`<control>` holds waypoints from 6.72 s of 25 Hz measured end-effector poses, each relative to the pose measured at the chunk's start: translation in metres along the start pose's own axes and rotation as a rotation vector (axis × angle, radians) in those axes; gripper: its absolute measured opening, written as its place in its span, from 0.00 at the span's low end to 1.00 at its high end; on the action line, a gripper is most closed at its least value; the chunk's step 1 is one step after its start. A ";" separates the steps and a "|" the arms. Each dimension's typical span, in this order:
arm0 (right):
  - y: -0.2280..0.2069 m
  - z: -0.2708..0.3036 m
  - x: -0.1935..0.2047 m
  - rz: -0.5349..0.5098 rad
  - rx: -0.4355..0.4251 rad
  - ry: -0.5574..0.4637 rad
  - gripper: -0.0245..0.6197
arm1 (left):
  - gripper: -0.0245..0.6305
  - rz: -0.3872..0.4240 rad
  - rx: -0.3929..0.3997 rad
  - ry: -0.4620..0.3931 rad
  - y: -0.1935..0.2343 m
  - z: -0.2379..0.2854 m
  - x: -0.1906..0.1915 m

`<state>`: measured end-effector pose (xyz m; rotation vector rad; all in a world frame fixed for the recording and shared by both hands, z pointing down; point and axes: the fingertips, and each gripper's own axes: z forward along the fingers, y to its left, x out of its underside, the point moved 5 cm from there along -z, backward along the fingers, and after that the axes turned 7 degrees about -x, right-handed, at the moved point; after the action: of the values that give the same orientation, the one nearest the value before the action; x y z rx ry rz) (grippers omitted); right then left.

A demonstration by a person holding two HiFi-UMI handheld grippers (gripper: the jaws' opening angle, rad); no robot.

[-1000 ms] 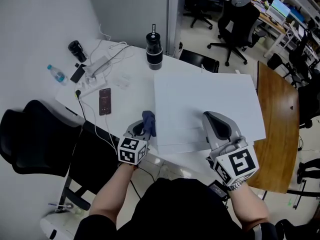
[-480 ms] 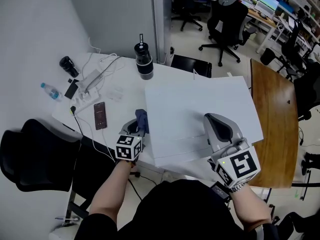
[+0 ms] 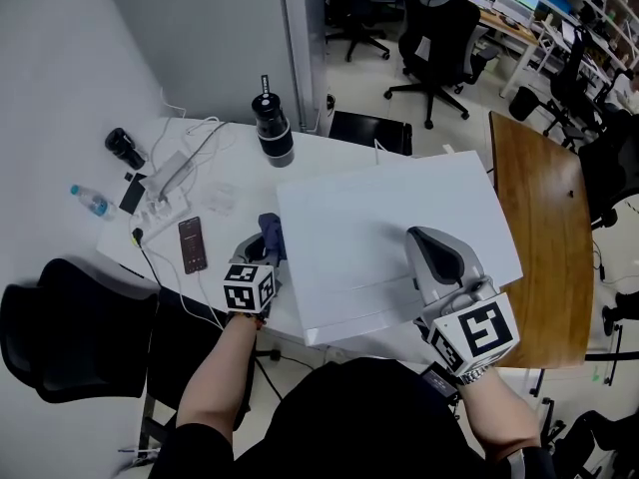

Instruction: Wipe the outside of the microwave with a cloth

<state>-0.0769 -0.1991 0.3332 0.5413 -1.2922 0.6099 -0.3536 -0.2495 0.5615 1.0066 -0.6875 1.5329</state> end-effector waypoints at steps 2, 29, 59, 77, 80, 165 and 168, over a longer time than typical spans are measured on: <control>-0.001 0.000 -0.001 -0.001 0.006 0.000 0.04 | 0.12 -0.004 -0.001 0.004 0.002 0.004 -0.002; 0.049 0.014 -0.019 -0.038 -0.252 -0.006 0.25 | 0.13 0.125 0.036 -0.319 -0.016 -0.122 -0.113; 0.127 0.008 -0.041 -0.063 -0.697 -0.020 0.16 | 0.16 0.243 0.571 -0.393 -0.109 -0.239 -0.148; 0.122 0.086 0.011 -0.092 -0.404 0.312 0.15 | 0.05 0.214 0.364 -0.425 -0.088 -0.244 -0.143; 0.126 0.098 0.018 -0.115 -0.395 0.352 0.15 | 0.04 0.208 0.354 -0.421 -0.085 -0.245 -0.141; -0.278 -0.099 0.144 0.181 -0.095 0.331 0.14 | 0.04 0.274 0.296 -0.318 -0.399 -0.132 -0.188; -0.279 -0.095 0.164 0.213 -0.103 0.350 0.14 | 0.04 0.272 0.290 -0.314 -0.399 -0.130 -0.187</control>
<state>0.2081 -0.3191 0.4670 0.1998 -1.0477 0.7729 0.0080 -0.1442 0.2978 1.4394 -0.8639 1.7630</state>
